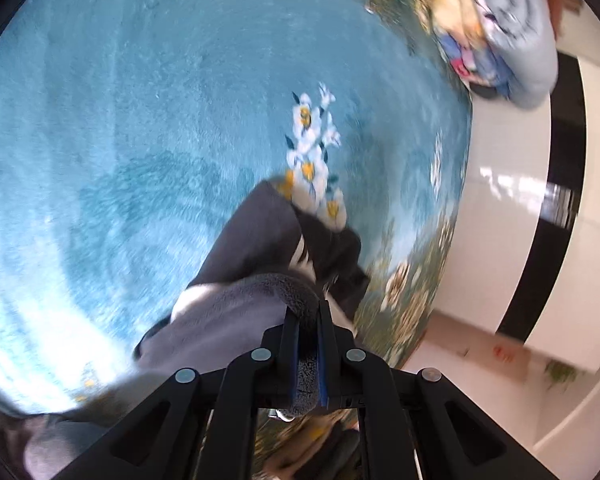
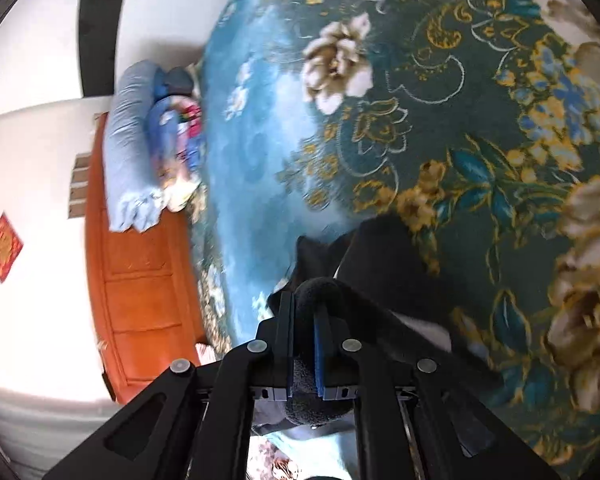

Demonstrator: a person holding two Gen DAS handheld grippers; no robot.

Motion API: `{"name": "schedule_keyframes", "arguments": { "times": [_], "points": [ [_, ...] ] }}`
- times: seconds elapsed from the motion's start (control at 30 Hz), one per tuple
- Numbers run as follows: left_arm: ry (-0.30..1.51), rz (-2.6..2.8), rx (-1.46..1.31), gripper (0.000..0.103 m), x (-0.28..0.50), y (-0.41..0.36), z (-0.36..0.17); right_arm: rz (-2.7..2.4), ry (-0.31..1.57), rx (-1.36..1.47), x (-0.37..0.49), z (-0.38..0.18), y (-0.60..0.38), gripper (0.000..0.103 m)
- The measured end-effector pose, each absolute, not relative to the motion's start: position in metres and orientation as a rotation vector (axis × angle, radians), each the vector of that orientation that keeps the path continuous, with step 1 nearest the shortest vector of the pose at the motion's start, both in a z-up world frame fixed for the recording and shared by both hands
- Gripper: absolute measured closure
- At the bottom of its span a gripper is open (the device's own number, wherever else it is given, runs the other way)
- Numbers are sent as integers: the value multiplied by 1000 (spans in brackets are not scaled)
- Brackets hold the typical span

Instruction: Fold clothes

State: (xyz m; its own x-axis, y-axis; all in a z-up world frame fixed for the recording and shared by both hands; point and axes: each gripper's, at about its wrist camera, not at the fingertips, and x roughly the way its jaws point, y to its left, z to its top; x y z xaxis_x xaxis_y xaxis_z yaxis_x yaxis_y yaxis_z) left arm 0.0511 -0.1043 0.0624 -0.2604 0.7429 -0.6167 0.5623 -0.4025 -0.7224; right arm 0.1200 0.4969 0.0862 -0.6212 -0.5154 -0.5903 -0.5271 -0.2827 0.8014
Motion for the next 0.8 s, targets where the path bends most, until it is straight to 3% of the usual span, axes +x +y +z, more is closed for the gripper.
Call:
{"name": "schedule_keyframes", "arguments": {
  "times": [0.17,0.27,0.33,0.4,0.6,0.8],
  "points": [
    [-1854,1653,-1755,92,27,-109,29,2068,1906,-1354,101,60,501,91],
    [-1957,1601,-1662,81,24,-111,18,2100,1913,-1293,96,61,506,84],
    [-1971,1610,-1572,67,21,-115,20,2143,1921,-1229,97,67,513,76],
    [-1974,1623,-1480,63,18,-120,23,2193,1891,-1198,99,73,518,74],
    [-1785,1737,-1587,59,12,-107,15,2191,1590,-1409,102,51,514,72],
    [-1566,1845,-1712,59,5,-92,6,2145,1552,-1501,85,17,495,71]
  ]
}}
